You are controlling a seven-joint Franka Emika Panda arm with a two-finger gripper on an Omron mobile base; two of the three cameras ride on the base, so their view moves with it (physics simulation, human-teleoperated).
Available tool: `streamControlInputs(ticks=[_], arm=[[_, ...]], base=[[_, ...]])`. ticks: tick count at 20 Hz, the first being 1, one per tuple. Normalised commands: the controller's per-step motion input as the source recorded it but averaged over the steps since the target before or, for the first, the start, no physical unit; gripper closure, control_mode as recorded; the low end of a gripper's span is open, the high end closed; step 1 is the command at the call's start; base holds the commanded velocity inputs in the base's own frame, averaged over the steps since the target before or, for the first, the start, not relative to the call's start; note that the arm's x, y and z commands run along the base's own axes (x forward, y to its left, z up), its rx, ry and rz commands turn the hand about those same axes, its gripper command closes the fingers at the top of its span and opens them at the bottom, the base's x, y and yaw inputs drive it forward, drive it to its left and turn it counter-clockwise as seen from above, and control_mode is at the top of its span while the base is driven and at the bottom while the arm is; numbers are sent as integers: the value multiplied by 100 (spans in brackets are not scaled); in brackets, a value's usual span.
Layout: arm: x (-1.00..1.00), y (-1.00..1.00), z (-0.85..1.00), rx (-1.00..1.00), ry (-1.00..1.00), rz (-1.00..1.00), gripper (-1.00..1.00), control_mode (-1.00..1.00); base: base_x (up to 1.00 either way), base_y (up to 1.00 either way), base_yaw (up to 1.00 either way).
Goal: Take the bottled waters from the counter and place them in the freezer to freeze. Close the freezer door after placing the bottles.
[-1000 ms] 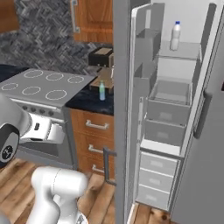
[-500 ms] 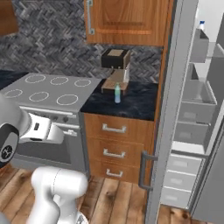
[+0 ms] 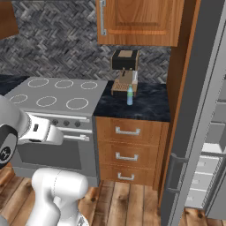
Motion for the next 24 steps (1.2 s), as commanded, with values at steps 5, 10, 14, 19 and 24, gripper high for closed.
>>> streamControlInputs(ticks=[5, 10, 14, 19, 24], arm=[[0, 0, 0, 0, 0, 0, -100, 100], [0, 0, 0, 0, 0, 0, -100, 100], [0, 0, 0, 0, 0, 0, -100, 100], [0, 0, 0, 0, 0, 0, -100, 100], [0, 0, 0, 0, 0, 0, -100, 100]], base=[[43, 34, -13], [53, 16, -8], [63, 12, -7], [55, 12, -3], [53, 11, 0]])
